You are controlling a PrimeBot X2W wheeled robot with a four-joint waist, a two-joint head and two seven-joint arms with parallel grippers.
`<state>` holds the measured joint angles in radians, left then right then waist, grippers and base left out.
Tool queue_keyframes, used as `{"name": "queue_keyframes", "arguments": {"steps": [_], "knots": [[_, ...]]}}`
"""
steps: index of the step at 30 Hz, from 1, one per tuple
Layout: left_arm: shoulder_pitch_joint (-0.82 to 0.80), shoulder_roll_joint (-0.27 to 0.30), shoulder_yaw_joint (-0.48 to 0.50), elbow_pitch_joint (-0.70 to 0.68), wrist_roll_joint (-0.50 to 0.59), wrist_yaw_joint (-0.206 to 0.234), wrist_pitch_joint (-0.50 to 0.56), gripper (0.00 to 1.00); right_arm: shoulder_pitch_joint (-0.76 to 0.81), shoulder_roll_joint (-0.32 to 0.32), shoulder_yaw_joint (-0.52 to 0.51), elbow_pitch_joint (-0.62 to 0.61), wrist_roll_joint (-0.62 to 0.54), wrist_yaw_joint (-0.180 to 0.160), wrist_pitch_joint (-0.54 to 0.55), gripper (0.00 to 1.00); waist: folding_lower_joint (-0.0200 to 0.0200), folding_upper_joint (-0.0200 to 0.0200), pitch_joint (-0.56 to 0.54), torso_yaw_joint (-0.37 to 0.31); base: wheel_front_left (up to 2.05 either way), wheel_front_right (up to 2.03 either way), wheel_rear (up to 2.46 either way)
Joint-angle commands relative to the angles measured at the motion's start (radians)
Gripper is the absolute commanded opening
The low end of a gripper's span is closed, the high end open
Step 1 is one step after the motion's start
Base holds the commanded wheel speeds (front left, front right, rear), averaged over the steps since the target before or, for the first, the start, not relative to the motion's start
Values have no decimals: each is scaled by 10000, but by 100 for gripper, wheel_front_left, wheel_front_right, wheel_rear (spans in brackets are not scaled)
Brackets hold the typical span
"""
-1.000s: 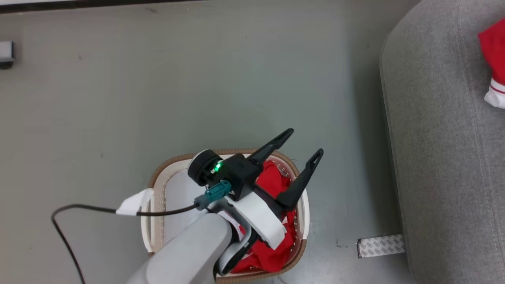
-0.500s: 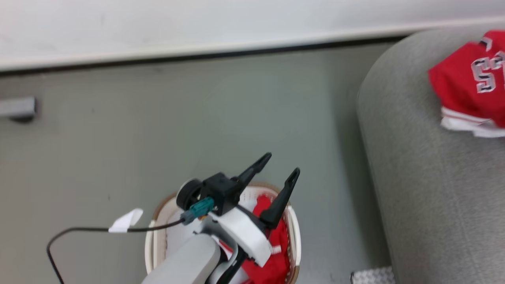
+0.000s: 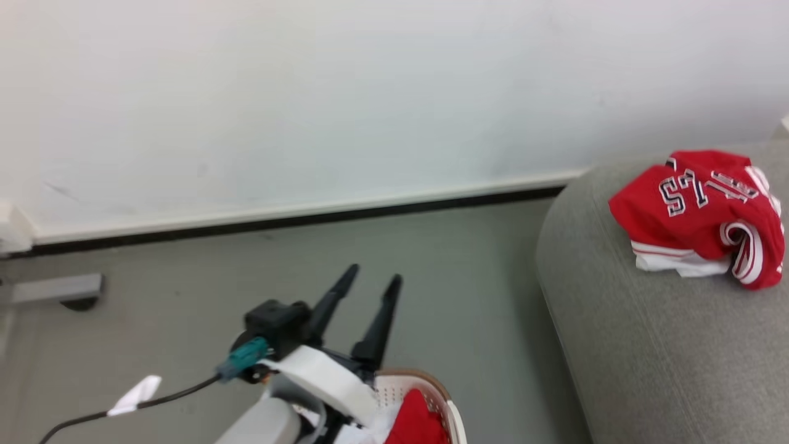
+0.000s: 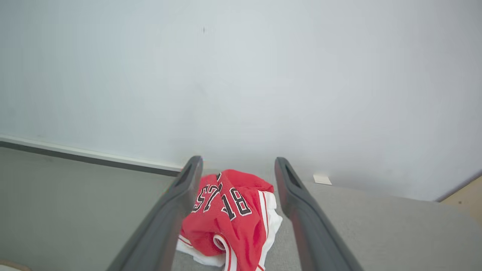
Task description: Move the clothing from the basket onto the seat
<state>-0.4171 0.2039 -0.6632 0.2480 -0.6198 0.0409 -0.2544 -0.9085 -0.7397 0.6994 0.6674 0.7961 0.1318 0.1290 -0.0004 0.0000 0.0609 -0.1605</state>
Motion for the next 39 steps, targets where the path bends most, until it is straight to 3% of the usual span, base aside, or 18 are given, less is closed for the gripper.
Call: {"name": "queue_keyframes", "arguments": {"steps": [1,8,14,21,28,33,39], "knots": [[297,274,304,-123,-27,208,-58,100,388,84,-366,-430,263,-22,-680,100,4,0,-447,284,0,0,0],[839,844,1322,-499,133,832,-101,100,1658,670,-1544,-1684,429,-22,-2256,100,4,0,-652,686,0,0,0],[1678,1046,2666,-1263,524,1140,-99,100,3863,1941,-3357,-2620,-23,-22,-3483,100,4,0,-698,1106,0,0,0],[2516,549,3727,-1568,1510,912,-102,100,6547,3791,-5468,-3363,-1493,-22,-3885,100,4,0,-682,1465,0,0,0],[3297,-114,4804,-1594,2630,515,-101,100,7949,5356,-6221,-4569,-3691,-22,-3939,100,4,0,-607,1335,0,0,0],[3629,-626,5395,-1534,3178,93,-103,100,8233,5959,-6407,-4915,-4402,-22,-3943,100,4,0,-506,1288,0,0,0],[3551,-1033,5797,-1387,3625,-389,-104,100,8133,6056,-6345,-5016,-4580,-22,-3945,100,4,0,-414,1307,0,0,0]]}}
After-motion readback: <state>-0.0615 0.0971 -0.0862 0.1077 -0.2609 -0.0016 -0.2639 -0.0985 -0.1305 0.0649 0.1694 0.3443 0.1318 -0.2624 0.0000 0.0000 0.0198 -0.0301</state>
